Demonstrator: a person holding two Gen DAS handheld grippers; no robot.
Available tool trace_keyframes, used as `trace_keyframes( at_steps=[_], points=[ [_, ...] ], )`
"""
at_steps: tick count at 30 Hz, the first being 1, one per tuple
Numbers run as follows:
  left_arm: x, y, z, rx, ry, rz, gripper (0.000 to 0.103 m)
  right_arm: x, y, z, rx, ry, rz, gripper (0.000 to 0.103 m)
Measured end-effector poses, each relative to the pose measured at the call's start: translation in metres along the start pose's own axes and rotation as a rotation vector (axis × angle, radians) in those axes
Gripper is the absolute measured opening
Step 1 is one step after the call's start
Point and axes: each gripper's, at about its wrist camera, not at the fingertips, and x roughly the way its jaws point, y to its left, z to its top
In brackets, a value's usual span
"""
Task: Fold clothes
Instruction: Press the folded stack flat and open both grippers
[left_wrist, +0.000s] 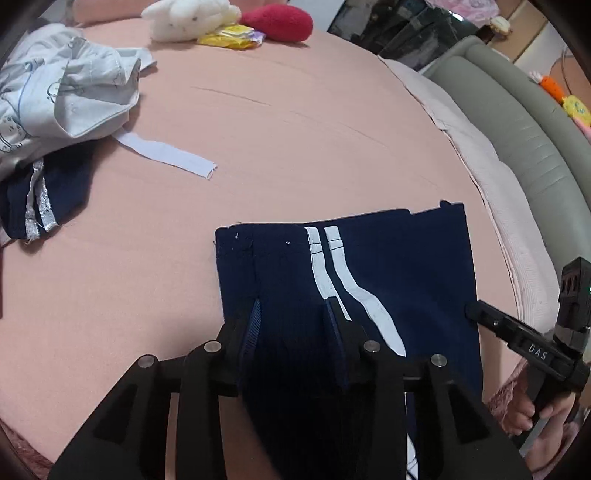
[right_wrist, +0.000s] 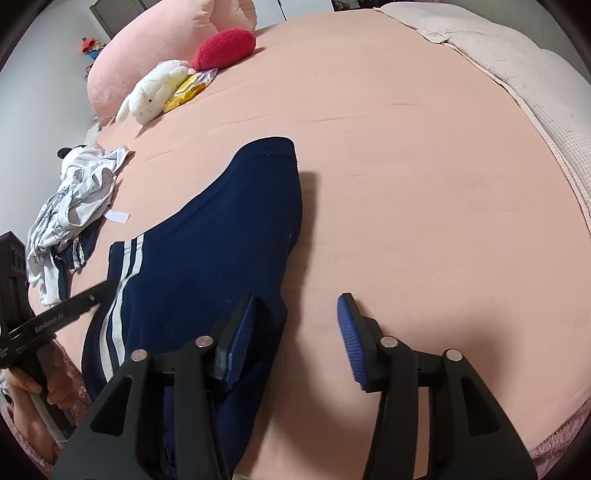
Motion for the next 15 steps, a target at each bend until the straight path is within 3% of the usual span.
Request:
trace_keyframes(
  at_steps=[1,2,8,11,13,15],
  points=[
    [-0.002,-0.002,0.0,0.013,-0.012,0.012,0.005,0.002,0.002,0.001,0.006,0.002,-0.002,0.049],
    [-0.005,-0.002,0.0,0.019,-0.026,0.025,0.003,0.003,0.002,0.0,0.013,0.004,-0.001,0.049],
    [-0.034,0.002,-0.001,0.024,-0.08,0.083,0.003,0.001,-0.001,-0.001,0.007,-0.008,-0.004,0.05],
    [-0.028,0.011,-0.001,0.014,-0.045,0.14,0.004,0.0,-0.004,0.001,0.019,-0.013,-0.002,0.05],
    [-0.017,0.019,-0.002,-0.016,0.016,0.135,0.009,0.002,-0.007,0.003,0.027,-0.011,-0.011,0.05],
    [-0.015,0.022,-0.001,-0.042,0.023,0.13,0.017,0.004,-0.011,0.004,0.035,-0.002,-0.042,0.05]
  ],
)
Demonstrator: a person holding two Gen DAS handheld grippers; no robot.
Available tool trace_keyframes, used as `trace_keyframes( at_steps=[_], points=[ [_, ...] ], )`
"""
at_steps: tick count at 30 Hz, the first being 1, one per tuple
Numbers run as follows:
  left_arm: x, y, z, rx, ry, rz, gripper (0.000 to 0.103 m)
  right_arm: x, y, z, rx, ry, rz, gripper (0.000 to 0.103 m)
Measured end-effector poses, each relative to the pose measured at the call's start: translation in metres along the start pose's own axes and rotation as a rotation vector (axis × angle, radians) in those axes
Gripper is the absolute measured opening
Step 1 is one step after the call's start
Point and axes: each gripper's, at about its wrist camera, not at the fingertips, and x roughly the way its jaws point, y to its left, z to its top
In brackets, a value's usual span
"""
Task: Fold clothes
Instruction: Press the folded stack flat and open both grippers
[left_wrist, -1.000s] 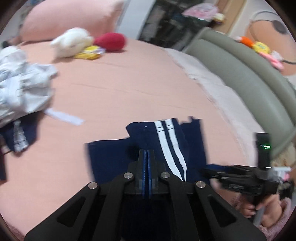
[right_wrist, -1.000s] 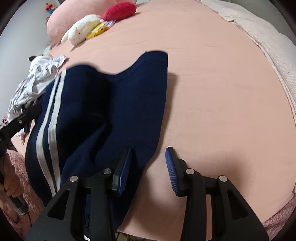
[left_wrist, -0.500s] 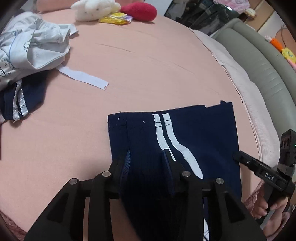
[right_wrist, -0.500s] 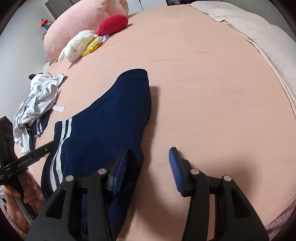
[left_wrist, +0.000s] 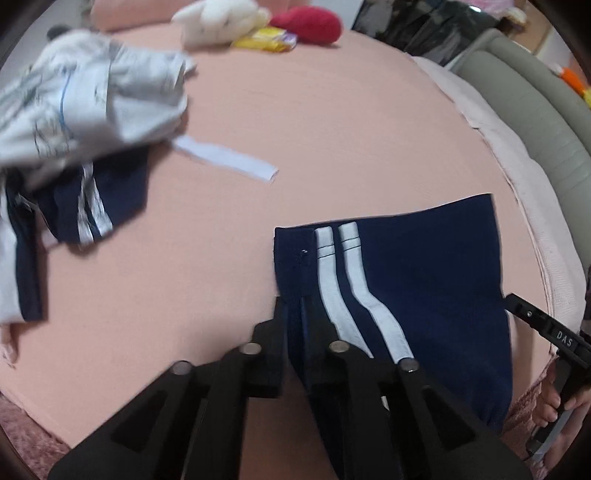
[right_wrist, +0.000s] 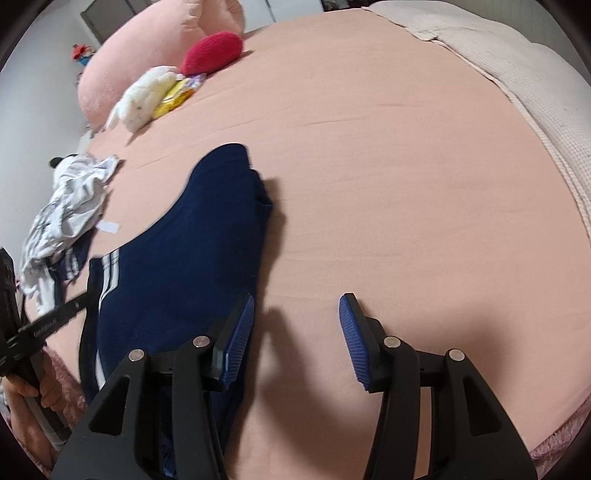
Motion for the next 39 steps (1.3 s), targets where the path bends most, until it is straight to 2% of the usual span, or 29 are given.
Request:
trace_keyframes(
  at_steps=[1,3,4,7,9,12,14,15,16,17,18,19,23,28,31,32,33,35,39],
  points=[
    [-0.003,0.0,0.001,-0.007,-0.009,-0.003,0.021,0.001,-0.002,0.0,0.005,0.003,-0.005,0.05],
    [-0.014,0.001,0.003,-0.015,-0.056,-0.008,0.044,0.0,-0.006,0.001,0.022,-0.001,0.01,0.05],
    [-0.015,0.003,0.004,-0.026,-0.064,-0.025,0.044,-0.001,-0.006,0.002,0.028,-0.007,0.027,0.05],
    [-0.012,0.012,0.005,-0.069,-0.044,-0.079,0.044,-0.002,-0.003,0.009,0.031,-0.025,0.086,0.052],
    [-0.001,0.019,0.006,-0.105,0.0,-0.12,0.044,0.005,0.004,0.023,0.01,-0.009,0.106,0.053],
    [0.01,0.015,0.016,-0.085,0.027,-0.153,0.044,0.02,0.006,0.049,-0.022,0.025,0.113,0.059],
    [0.015,0.006,0.023,-0.042,0.034,-0.17,0.036,0.033,0.005,0.06,-0.019,0.061,0.149,0.059],
    [0.019,-0.001,0.024,-0.017,0.045,-0.166,0.024,0.041,0.005,0.063,-0.023,0.088,0.175,0.061],
    [0.021,-0.008,0.023,0.01,0.049,-0.147,0.021,0.047,0.008,0.063,-0.041,0.098,0.188,0.061],
    [0.023,-0.014,0.021,0.037,0.049,-0.124,0.019,0.048,0.012,0.061,-0.07,0.085,0.188,0.051],
    [0.022,-0.02,0.021,0.061,0.044,-0.109,0.015,0.047,0.016,0.058,-0.101,0.074,0.197,0.017],
    [0.019,-0.025,0.022,0.083,0.037,-0.1,0.014,0.047,0.021,0.055,-0.124,0.072,0.212,0.01],
    [0.019,-0.037,0.033,0.132,0.029,-0.096,0.013,0.034,0.038,0.055,-0.195,0.007,0.166,0.008],
    [0.035,-0.049,0.065,0.149,0.0,-0.125,0.013,0.004,0.024,0.076,-0.147,-0.128,0.125,0.008],
    [0.057,-0.06,0.078,0.166,0.046,-0.088,0.018,0.012,0.021,0.084,-0.154,-0.13,0.057,0.008],
    [0.067,-0.064,0.081,0.17,0.074,-0.069,0.025,0.02,0.017,0.084,-0.139,-0.112,0.029,0.016],
    [0.069,-0.065,0.083,0.161,0.082,-0.063,0.027,0.028,0.012,0.082,-0.118,-0.08,0.002,0.022],
    [0.051,-0.064,0.078,0.132,0.051,-0.053,0.029,0.03,0.001,0.074,-0.057,-0.046,-0.019,0.029],
    [-0.005,-0.055,0.038,0.113,-0.055,-0.071,0.03,-0.013,0.003,0.045,0.006,-0.069,0.04,0.036]
  ],
)
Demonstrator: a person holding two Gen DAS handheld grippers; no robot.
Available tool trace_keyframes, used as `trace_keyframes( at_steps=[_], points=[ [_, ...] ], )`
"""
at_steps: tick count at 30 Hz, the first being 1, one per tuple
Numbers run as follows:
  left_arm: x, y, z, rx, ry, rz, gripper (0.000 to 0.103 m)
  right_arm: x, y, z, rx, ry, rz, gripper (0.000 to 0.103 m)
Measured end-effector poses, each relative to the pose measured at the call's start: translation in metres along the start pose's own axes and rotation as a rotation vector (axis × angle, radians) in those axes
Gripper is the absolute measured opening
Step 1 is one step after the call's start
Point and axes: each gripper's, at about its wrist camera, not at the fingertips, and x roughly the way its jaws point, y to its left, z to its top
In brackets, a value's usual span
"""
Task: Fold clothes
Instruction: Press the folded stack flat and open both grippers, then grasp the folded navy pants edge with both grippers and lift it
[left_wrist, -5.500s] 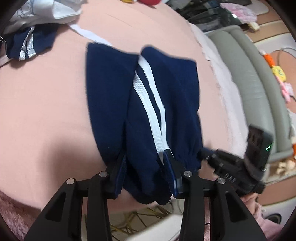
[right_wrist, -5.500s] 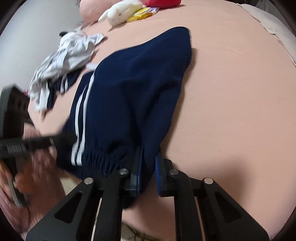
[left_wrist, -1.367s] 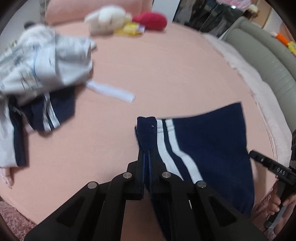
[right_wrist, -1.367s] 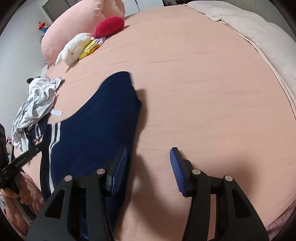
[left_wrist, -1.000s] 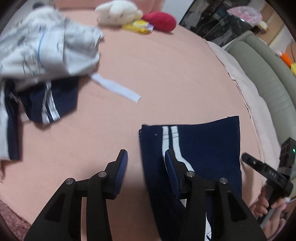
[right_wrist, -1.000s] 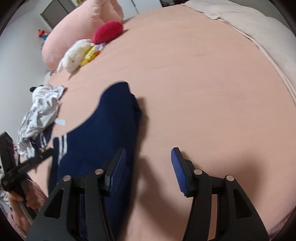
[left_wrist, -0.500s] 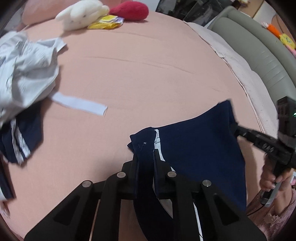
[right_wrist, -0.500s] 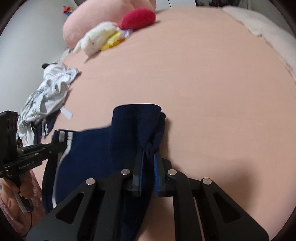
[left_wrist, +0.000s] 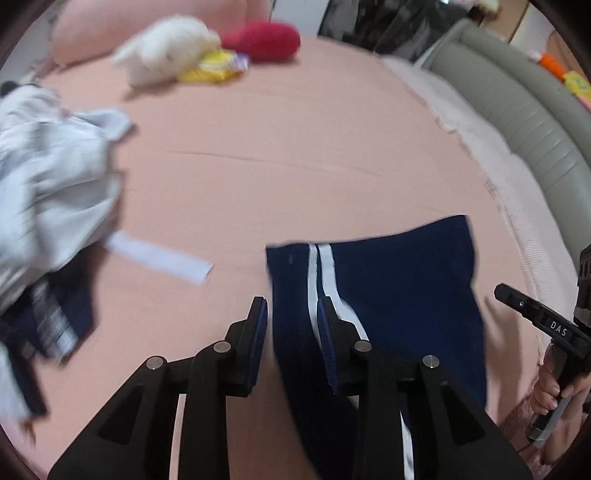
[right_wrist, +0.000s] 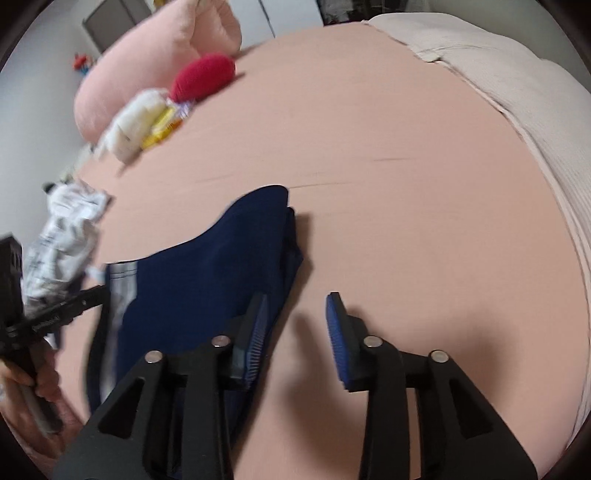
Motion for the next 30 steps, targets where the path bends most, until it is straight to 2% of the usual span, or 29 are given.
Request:
trace_keyframes(
  at_steps=[3,5,8,10,12,13,15,17,20,21,23,24,25,26,28,30],
  points=[
    [-0.029,0.002,-0.046,-0.009,0.0,-0.094,0.03,-0.03,0.021,-0.03,-0.035,0.009,0.035,0.036],
    [-0.034,0.003,-0.065,0.012,0.018,-0.136,0.03,-0.035,0.038,-0.056,-0.043,0.03,0.074,0.036],
    [-0.021,-0.008,-0.083,0.042,0.073,-0.112,0.03,-0.027,0.061,-0.085,-0.09,0.081,0.118,0.036],
    [-0.009,-0.004,-0.083,0.075,0.123,-0.016,0.031,-0.017,0.08,-0.094,-0.176,0.09,0.077,0.036],
    [-0.011,0.006,-0.083,0.038,0.134,-0.021,0.031,-0.006,0.084,-0.101,-0.25,0.112,-0.042,0.037],
    [-0.016,0.011,-0.083,0.024,0.123,-0.006,0.032,-0.003,0.077,-0.102,-0.233,0.139,-0.064,0.039],
    [-0.024,0.018,-0.085,0.014,0.091,0.036,0.03,-0.009,0.055,-0.098,-0.119,0.154,0.013,0.04],
    [-0.03,0.023,-0.084,-0.03,0.067,-0.043,0.03,-0.02,0.044,-0.095,-0.066,0.128,0.049,0.042],
    [-0.033,0.018,-0.085,-0.064,0.05,-0.189,0.03,-0.03,0.053,-0.096,-0.107,0.078,0.07,0.044],
    [-0.031,0.013,-0.086,-0.039,0.055,-0.19,0.03,-0.031,0.059,-0.097,-0.122,0.07,0.082,0.046],
    [-0.022,0.006,-0.087,0.015,0.089,-0.101,0.03,-0.026,0.071,-0.099,-0.154,0.082,0.092,0.048],
    [-0.016,0.006,-0.088,0.03,0.111,-0.046,0.033,-0.021,0.074,-0.102,-0.174,0.107,0.07,0.048],
    [-0.018,0.007,-0.089,0.023,0.114,-0.033,0.034,-0.013,0.076,-0.106,-0.198,0.149,0.026,0.049],
    [-0.024,0.008,-0.09,0.006,0.106,-0.041,0.037,-0.011,0.074,-0.109,-0.195,0.174,0.011,0.052],
    [-0.036,0.011,-0.092,-0.028,0.091,-0.058,0.036,-0.02,0.064,-0.113,-0.139,0.196,0.034,0.052],
    [-0.045,0.015,-0.098,-0.065,0.078,-0.103,0.037,-0.032,0.056,-0.118,-0.111,0.184,0.055,0.054]
  ],
)
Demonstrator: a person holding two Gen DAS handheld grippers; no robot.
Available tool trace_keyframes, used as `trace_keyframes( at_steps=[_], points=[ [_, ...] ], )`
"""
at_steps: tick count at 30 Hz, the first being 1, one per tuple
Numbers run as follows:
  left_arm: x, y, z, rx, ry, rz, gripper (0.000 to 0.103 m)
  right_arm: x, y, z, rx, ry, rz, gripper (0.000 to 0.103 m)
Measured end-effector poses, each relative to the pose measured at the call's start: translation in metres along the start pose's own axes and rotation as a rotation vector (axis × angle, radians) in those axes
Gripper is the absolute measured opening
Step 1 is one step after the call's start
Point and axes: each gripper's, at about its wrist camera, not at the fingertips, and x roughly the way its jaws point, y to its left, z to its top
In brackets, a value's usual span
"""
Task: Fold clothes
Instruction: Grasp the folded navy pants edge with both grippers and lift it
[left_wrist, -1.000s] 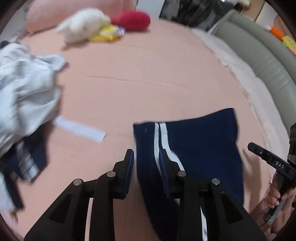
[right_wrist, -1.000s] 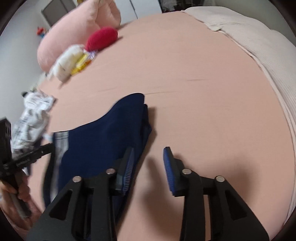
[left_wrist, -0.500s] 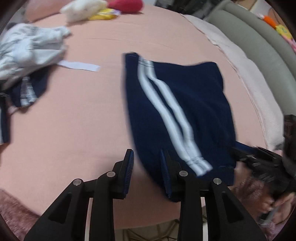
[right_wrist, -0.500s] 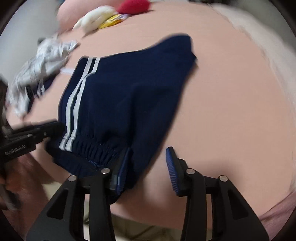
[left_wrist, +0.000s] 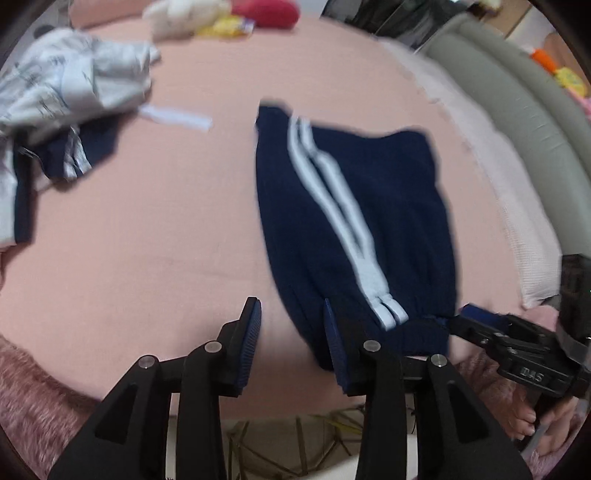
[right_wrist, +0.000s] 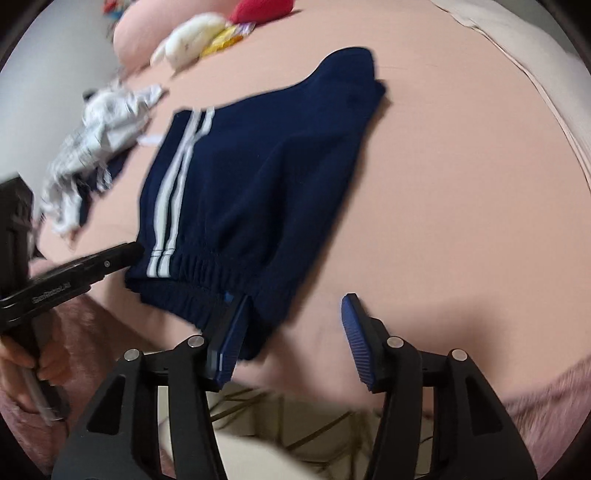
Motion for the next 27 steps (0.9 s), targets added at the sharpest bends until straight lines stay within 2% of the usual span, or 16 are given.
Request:
trace_keyframes(
  at_steps=[2,5,7,8,9,11,13,16,20,22,24,25,27],
  points=[
    [-0.001,0.004,-0.009,-0.033,0.0,-0.077,0.038,-0.007,-0.001,-0.005,-0.012,-0.028,0.008,0.054],
    [0.011,0.0,-0.014,-0.061,0.014,-0.12,0.038,-0.006,0.008,-0.002,-0.046,-0.048,0.034,0.054],
    [0.018,-0.006,-0.013,-0.041,0.028,-0.069,0.038,-0.003,0.018,-0.002,-0.08,-0.048,0.025,0.054],
    [0.022,-0.01,-0.01,-0.029,0.037,-0.032,0.043,0.001,0.024,-0.002,-0.1,-0.039,0.009,0.054],
    [0.024,-0.01,-0.01,-0.032,0.039,-0.025,0.045,0.007,0.027,-0.003,-0.118,-0.022,-0.023,0.054],
    [0.026,-0.007,-0.011,-0.052,0.036,-0.044,0.045,0.011,0.027,-0.007,-0.126,-0.007,-0.053,0.054],
    [0.034,-0.011,-0.01,-0.062,0.036,-0.059,0.045,0.006,0.026,-0.007,-0.124,-0.019,-0.039,0.054],
    [0.042,-0.005,-0.013,-0.13,0.068,-0.107,0.045,0.005,0.024,-0.008,-0.126,-0.008,-0.015,0.056],
    [0.052,0.003,-0.02,-0.228,0.086,-0.205,0.044,0.003,0.017,-0.01,-0.088,0.016,0.061,0.056],
    [0.056,0.007,-0.021,-0.273,0.096,-0.268,0.044,0.002,0.011,-0.007,-0.037,-0.01,0.076,0.058],
    [0.06,0.01,-0.023,-0.319,0.104,-0.335,0.044,-0.004,0.001,-0.003,0.046,-0.083,0.066,0.06],
    [0.065,0.007,-0.021,-0.317,0.107,-0.333,0.044,-0.007,-0.004,-0.001,0.083,-0.116,0.075,0.06],
    [0.073,0.0,-0.019,-0.298,0.112,-0.312,0.046,0.0,-0.011,0.002,0.128,-0.1,0.118,0.063]
  ],
)
